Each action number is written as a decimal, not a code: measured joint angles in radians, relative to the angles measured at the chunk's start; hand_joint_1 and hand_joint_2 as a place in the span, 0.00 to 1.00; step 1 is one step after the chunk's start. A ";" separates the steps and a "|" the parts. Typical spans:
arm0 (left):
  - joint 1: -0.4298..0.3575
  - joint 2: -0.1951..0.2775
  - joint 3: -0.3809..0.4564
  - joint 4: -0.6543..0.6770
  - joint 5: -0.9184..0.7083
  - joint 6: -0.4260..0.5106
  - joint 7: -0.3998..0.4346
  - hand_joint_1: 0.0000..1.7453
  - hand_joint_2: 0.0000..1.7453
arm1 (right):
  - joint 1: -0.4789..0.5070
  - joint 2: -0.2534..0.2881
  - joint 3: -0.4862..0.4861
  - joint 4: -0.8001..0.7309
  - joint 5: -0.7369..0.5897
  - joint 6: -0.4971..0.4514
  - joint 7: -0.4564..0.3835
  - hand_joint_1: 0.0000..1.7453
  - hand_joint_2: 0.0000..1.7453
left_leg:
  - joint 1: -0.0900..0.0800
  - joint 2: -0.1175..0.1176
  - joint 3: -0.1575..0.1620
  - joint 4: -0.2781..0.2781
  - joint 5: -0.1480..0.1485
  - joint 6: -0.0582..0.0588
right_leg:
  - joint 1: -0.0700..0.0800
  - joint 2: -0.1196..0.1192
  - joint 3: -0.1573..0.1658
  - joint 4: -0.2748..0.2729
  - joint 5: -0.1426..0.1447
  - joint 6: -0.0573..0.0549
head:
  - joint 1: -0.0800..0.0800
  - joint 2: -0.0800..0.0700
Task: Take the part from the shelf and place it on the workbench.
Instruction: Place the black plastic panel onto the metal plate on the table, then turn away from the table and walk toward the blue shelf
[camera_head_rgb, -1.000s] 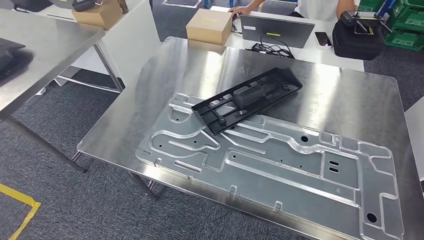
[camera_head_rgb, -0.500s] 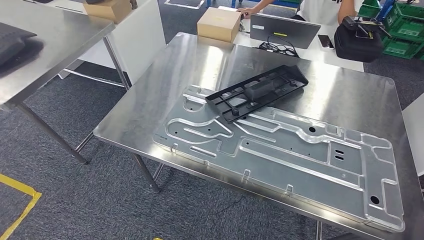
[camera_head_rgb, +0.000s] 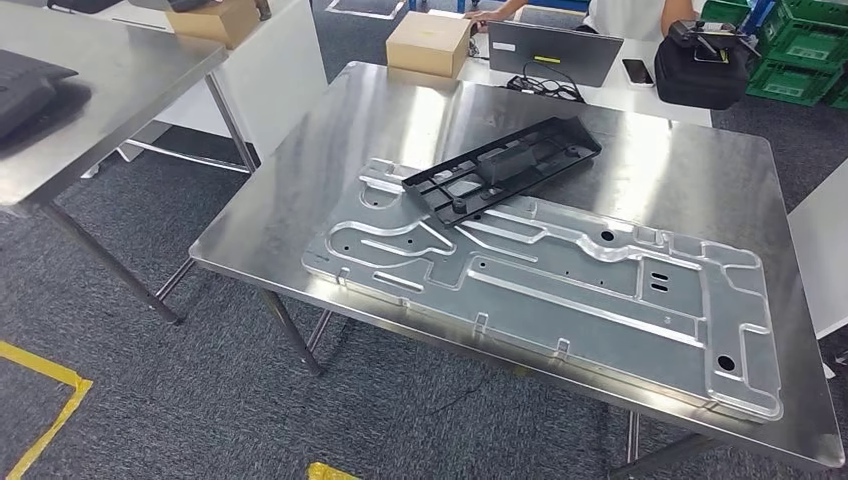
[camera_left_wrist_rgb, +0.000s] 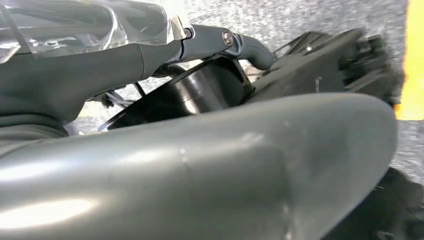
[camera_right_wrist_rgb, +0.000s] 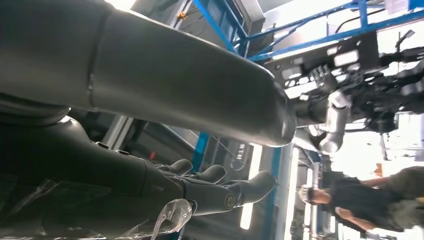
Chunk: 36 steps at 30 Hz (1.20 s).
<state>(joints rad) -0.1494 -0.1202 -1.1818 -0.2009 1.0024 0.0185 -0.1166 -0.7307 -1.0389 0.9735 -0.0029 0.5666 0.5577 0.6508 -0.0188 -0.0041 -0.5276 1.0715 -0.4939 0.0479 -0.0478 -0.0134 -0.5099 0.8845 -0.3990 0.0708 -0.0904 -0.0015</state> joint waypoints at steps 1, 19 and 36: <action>0.003 0.000 0.000 0.000 0.003 0.001 -0.001 0.00 0.00 | 0.038 0.014 -0.024 0.000 -0.020 -0.004 0.007 0.00 0.00 | 0.002 -0.002 0.047 -0.080 0.019 0.001 | 0.000 -0.001 -0.004 0.001 0.003 0.005 | 0.000 0.000; 0.011 0.002 0.000 0.001 0.021 0.012 -0.015 0.00 0.00 | 0.401 0.363 -0.323 -0.014 -0.182 -0.044 0.023 0.00 0.00 | -0.002 -0.019 0.082 -0.172 0.040 0.037 | 0.007 0.002 -0.012 0.001 0.026 -0.030 | 0.000 0.000; 0.005 0.017 -0.006 0.001 -0.037 0.000 0.006 0.00 0.00 | 0.535 0.657 -0.536 -0.073 -0.253 -0.188 0.024 0.00 0.00 | 0.004 -0.018 0.084 -0.181 0.046 0.025 | 0.008 0.003 -0.012 -0.004 0.025 0.015 | 0.000 0.000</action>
<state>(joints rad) -0.1444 -0.1034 -1.1882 -0.2003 0.9652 0.0181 -0.1102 -0.1959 -0.3819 0.4374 -0.0755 0.3141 0.3695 0.6745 -0.0146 -0.0220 -0.4440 0.8908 -0.4479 0.0730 -0.0397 -0.0105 -0.5220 0.8806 -0.3738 0.0858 -0.0900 -0.0015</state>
